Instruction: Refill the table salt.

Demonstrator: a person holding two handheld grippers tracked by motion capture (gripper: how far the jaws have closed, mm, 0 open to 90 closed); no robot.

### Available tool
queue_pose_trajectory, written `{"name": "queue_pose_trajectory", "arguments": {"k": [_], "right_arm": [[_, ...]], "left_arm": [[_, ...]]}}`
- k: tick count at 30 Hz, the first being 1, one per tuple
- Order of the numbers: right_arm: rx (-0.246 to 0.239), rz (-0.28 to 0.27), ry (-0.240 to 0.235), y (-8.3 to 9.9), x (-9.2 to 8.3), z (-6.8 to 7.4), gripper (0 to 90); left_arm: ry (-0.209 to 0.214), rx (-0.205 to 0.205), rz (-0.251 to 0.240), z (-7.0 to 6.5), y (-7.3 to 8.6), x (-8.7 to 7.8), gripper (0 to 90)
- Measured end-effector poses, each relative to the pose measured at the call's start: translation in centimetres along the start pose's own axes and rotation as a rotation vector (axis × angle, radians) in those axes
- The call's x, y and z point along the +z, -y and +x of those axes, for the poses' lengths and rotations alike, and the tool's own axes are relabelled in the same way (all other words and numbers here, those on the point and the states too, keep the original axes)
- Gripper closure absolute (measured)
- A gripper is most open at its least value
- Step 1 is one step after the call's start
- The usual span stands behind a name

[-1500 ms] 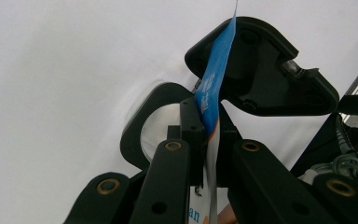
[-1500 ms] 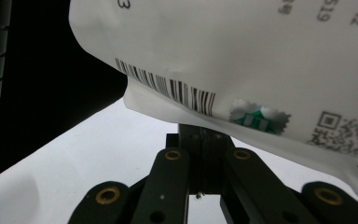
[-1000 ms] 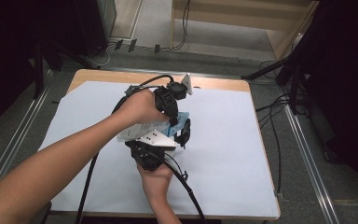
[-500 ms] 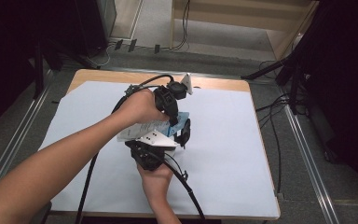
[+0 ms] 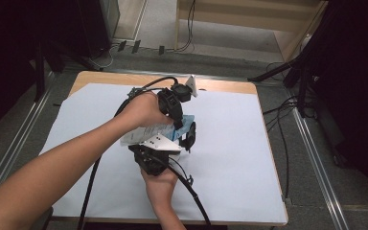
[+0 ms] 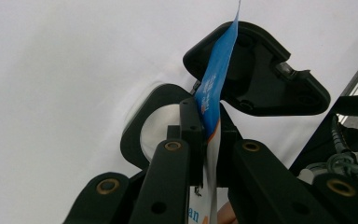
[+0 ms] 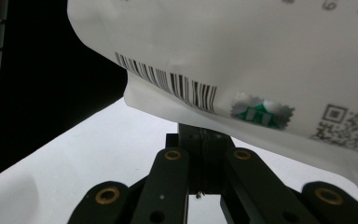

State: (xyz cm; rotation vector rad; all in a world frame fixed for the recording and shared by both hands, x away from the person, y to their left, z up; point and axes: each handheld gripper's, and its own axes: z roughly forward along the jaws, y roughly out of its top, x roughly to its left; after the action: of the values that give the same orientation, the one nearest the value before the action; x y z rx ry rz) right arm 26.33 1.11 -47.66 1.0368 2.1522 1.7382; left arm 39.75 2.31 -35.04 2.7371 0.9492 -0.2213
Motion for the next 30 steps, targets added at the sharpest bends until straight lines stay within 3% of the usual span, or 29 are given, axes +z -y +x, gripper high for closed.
{"name": "queue_pose_trajectory", "arguments": {"k": [14,30], "right_arm": [[-0.002,0.0,0.002,-0.17,-0.05,0.02,90.0],[-0.012,0.002,-0.003,-0.26,0.07,0.08,90.0]], "left_arm": [[0.006,0.003,-0.025,-0.13,0.1,-0.63,88.9],[-0.014,-0.002,0.007,-0.17,-0.21,0.06,88.5]]}}
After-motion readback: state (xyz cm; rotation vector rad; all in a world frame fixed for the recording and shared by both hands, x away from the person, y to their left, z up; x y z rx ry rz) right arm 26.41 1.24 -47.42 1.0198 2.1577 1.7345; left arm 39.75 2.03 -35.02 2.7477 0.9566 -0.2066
